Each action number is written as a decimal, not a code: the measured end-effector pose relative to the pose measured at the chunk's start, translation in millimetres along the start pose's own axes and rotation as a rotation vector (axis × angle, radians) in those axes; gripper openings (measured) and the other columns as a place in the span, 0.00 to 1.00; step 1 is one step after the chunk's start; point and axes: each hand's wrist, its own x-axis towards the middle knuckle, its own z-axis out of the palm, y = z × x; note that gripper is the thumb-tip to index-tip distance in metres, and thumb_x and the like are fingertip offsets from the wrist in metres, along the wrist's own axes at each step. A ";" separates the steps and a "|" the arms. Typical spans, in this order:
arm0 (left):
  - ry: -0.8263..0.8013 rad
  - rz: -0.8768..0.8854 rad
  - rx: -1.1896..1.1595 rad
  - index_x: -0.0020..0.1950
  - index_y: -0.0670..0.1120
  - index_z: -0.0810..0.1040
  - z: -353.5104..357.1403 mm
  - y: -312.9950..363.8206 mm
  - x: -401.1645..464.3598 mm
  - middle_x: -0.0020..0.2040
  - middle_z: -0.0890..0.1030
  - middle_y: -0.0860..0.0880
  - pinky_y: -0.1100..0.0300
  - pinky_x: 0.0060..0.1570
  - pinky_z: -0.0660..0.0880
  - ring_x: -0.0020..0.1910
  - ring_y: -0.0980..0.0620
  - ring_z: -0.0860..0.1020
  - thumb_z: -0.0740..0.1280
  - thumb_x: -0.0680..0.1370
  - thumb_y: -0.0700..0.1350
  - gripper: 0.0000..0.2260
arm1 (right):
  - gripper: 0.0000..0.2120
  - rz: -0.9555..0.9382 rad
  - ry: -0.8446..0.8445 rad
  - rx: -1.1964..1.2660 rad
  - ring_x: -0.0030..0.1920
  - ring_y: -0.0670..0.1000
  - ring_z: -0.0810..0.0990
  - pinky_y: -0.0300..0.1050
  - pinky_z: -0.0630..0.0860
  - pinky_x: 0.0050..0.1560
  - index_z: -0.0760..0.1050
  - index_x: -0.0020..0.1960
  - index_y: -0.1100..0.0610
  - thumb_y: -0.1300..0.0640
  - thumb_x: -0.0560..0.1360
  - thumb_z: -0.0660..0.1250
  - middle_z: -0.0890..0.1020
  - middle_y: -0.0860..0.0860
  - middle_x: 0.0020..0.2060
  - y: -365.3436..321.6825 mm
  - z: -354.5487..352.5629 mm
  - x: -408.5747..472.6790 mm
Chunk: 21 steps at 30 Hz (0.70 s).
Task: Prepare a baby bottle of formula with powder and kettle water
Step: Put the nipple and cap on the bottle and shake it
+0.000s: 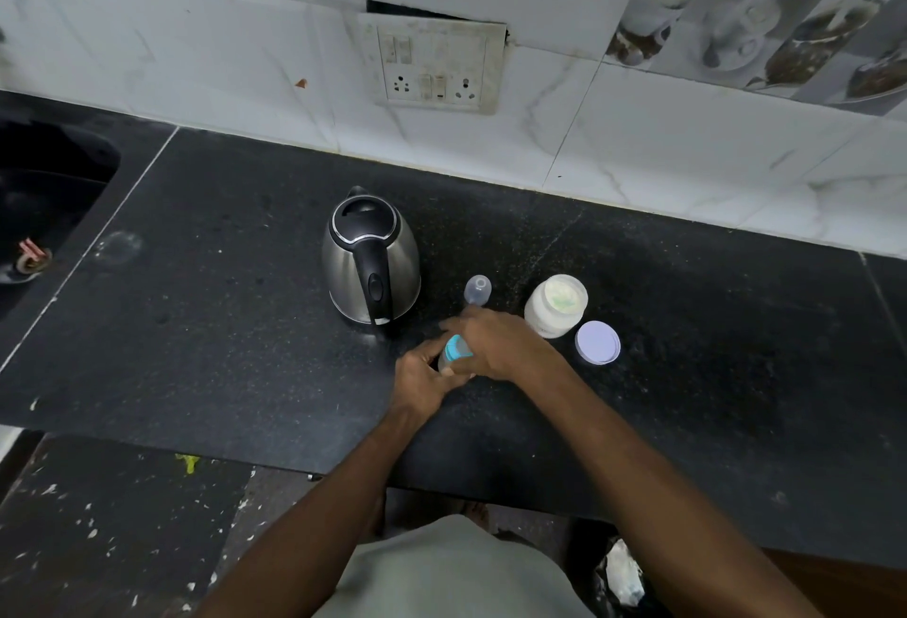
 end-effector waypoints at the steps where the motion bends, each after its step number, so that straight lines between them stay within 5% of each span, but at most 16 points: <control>1: 0.000 0.008 0.018 0.58 0.47 0.86 0.1 -1.1 0.5 0.51 0.88 0.52 0.61 0.51 0.81 0.50 0.55 0.86 0.83 0.69 0.39 0.19 | 0.22 -0.049 -0.029 0.020 0.55 0.59 0.81 0.57 0.79 0.52 0.74 0.69 0.50 0.48 0.77 0.71 0.77 0.56 0.60 -1.2 -0.7 -0.6; 3: -0.001 0.007 0.024 0.57 0.48 0.86 0.8 -0.7 -0.6 0.50 0.88 0.53 0.62 0.50 0.81 0.49 0.57 0.86 0.83 0.69 0.38 0.18 | 0.19 -0.034 -0.013 0.000 0.55 0.60 0.81 0.53 0.77 0.49 0.75 0.68 0.53 0.53 0.78 0.70 0.78 0.57 0.59 -6.4 -3.2 -1.4; 5: 0.000 0.008 0.016 0.58 0.48 0.86 1.2 1.9 -1.3 0.51 0.87 0.54 0.64 0.51 0.80 0.50 0.61 0.85 0.83 0.69 0.37 0.20 | 0.17 0.049 0.051 -0.084 0.56 0.61 0.82 0.51 0.73 0.47 0.77 0.64 0.57 0.48 0.80 0.67 0.80 0.58 0.58 -11.2 -5.9 -0.7; 10: -0.025 -0.030 0.010 0.62 0.48 0.84 0.9 6.6 -2.2 0.51 0.86 0.56 0.74 0.49 0.77 0.50 0.63 0.83 0.82 0.70 0.38 0.22 | 0.34 0.167 0.126 -0.183 0.48 0.58 0.83 0.49 0.68 0.44 0.72 0.37 0.57 0.27 0.80 0.51 0.84 0.56 0.46 -7.5 -4.6 -7.6; 13: -0.009 -0.018 -0.002 0.61 0.49 0.84 0.4 3.2 -1.0 0.51 0.86 0.56 0.72 0.49 0.77 0.50 0.62 0.84 0.82 0.70 0.37 0.22 | 0.31 0.128 0.090 -0.158 0.53 0.59 0.82 0.52 0.69 0.47 0.78 0.54 0.58 0.29 0.78 0.61 0.82 0.57 0.54 -6.2 -3.1 -8.9; 15: -0.011 0.022 0.021 0.61 0.49 0.85 0.0 1.0 -0.8 0.54 0.87 0.54 0.65 0.54 0.80 0.54 0.57 0.85 0.83 0.69 0.39 0.22 | 0.24 0.042 0.053 -0.104 0.56 0.59 0.81 0.53 0.71 0.47 0.74 0.66 0.55 0.41 0.77 0.70 0.78 0.56 0.60 -5.5 -2.6 -7.4; 18: -0.020 0.016 0.033 0.62 0.49 0.85 -1.2 0.9 -0.3 0.55 0.87 0.54 0.56 0.57 0.83 0.55 0.55 0.86 0.84 0.69 0.41 0.23 | 0.19 -0.016 0.062 -0.088 0.55 0.60 0.82 0.51 0.70 0.45 0.75 0.66 0.55 0.53 0.77 0.71 0.78 0.56 0.58 -10.6 -2.6 -7.3; 21: -0.014 0.007 0.025 0.62 0.47 0.86 -0.5 2.2 -0.1 0.57 0.87 0.52 0.58 0.59 0.82 0.57 0.54 0.85 0.84 0.68 0.39 0.23 | 0.15 0.078 0.120 -0.175 0.56 0.59 0.83 0.49 0.68 0.46 0.78 0.61 0.58 0.48 0.81 0.66 0.82 0.57 0.57 -17.2 -8.5 -6.0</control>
